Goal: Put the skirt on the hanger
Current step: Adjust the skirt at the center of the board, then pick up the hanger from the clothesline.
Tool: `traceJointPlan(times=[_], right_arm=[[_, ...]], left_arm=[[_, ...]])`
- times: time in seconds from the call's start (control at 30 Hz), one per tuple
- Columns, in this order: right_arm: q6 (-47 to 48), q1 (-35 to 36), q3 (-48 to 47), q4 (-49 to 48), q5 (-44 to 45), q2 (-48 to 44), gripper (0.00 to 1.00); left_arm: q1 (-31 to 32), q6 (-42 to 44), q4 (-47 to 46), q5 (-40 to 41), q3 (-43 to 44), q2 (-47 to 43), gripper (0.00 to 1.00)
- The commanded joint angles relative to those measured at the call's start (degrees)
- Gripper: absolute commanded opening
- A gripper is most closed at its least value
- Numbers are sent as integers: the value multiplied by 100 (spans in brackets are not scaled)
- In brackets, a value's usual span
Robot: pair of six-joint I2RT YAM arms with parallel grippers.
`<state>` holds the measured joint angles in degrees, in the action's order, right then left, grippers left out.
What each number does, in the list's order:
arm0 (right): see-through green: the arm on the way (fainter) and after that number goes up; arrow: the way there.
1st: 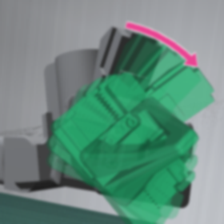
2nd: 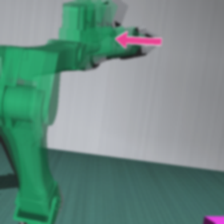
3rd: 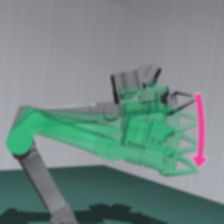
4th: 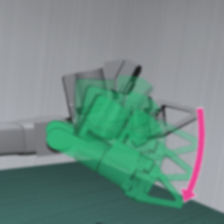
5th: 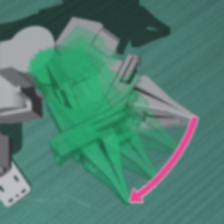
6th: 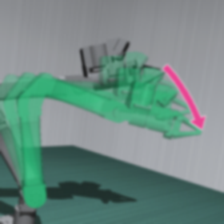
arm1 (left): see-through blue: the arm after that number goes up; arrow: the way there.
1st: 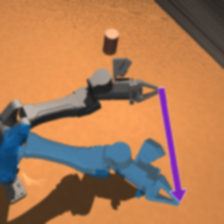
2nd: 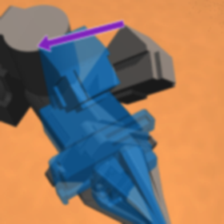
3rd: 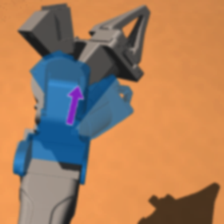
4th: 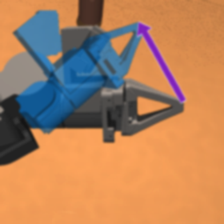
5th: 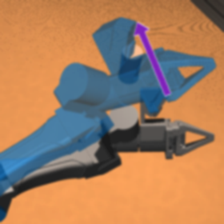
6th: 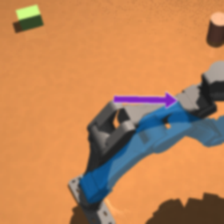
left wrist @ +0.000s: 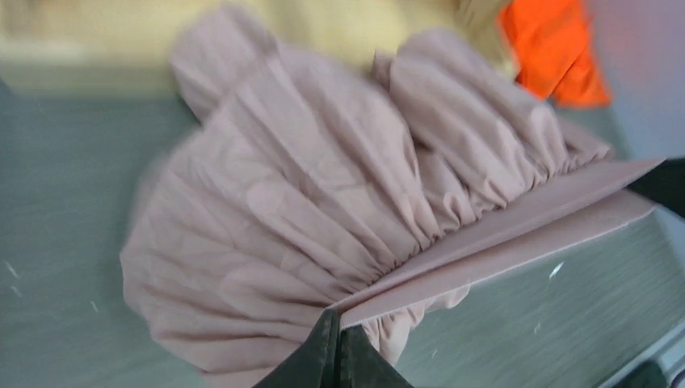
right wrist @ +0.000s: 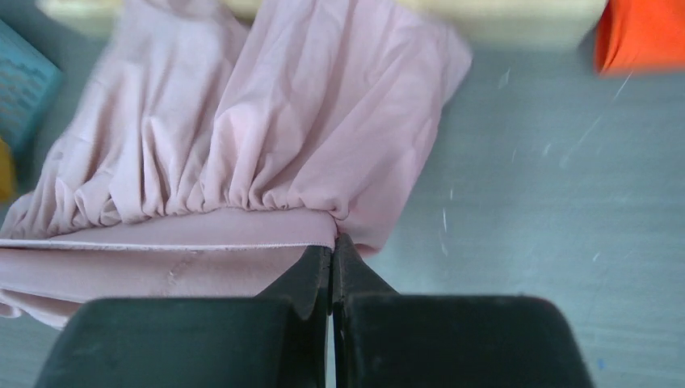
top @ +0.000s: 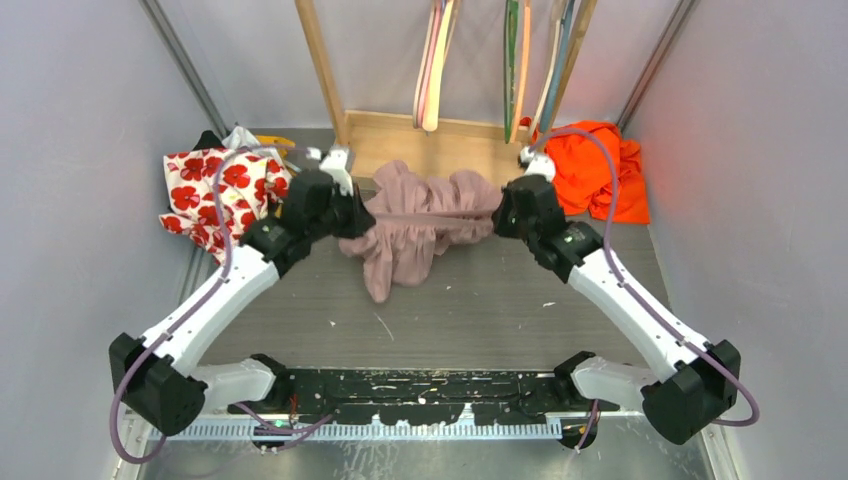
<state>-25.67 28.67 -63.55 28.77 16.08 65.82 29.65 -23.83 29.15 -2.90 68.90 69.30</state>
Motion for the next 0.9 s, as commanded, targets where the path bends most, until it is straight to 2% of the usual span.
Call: traceJointPlan(times=[0.0, 0.1, 0.2, 0.23, 0.3, 0.33, 0.4, 0.43, 0.53, 0.6, 0.63, 0.73, 0.8, 0.87], right_arm=[[-908, -110, 1438, -726, -105, -132, 1], [-1272, -34, 2149, -836, -386, -315, 1], [-1441, -19, 2527, -684, -767, -601, 3], [-1474, -19, 2598, -586, -855, -694, 8], [-1489, -19, 2638, -394, -1036, -862, 29], [-1462, -19, 2615, -307, -1126, -938, 34], [-1338, -19, 2446, -58, -1212, -1068, 50], [-1252, -19, 2303, 41, -1275, -1117, 53], [-969, -19, 1513, 648, -1246, -1181, 55], [-764, -19, 609, 963, -1095, -1163, 55], [-606, -19, 135, 1143, -1011, -1088, 54], [-269, -23, -1338, 1521, -858, -661, 42], [-136, -19, -2396, 1645, -978, -271, 38], [-102, -19, -3289, 1619, -1244, 122, 37]], left_arm=[[171, -636, -1556, 633, -1899, -92, 0], [794, -1055, -1862, 902, -2552, 59, 0], [1303, -1299, -1717, 1185, -2822, 168, 2], [1390, -1389, -1573, 1239, -2841, 197, 5], [1497, -1476, -1276, 1288, -2854, 211, 17], [1514, -1505, -1139, 1309, -2849, 182, 22], [1523, -1521, -813, 1369, -2767, 100, 30], [1525, -1500, -658, 1412, -2709, 34, 37], [1526, -1402, -80, 1598, -2312, -132, 54], [1524, -1315, 329, 1610, -1890, -160, 69], [1519, -1271, 524, 1580, -1616, -150, 70], [1521, -1163, 914, 1501, -1200, -160, 84], [1520, -1121, 1047, 1519, -1039, -208, 96], [1514, -1106, 1174, 1580, -932, -272, 98]])
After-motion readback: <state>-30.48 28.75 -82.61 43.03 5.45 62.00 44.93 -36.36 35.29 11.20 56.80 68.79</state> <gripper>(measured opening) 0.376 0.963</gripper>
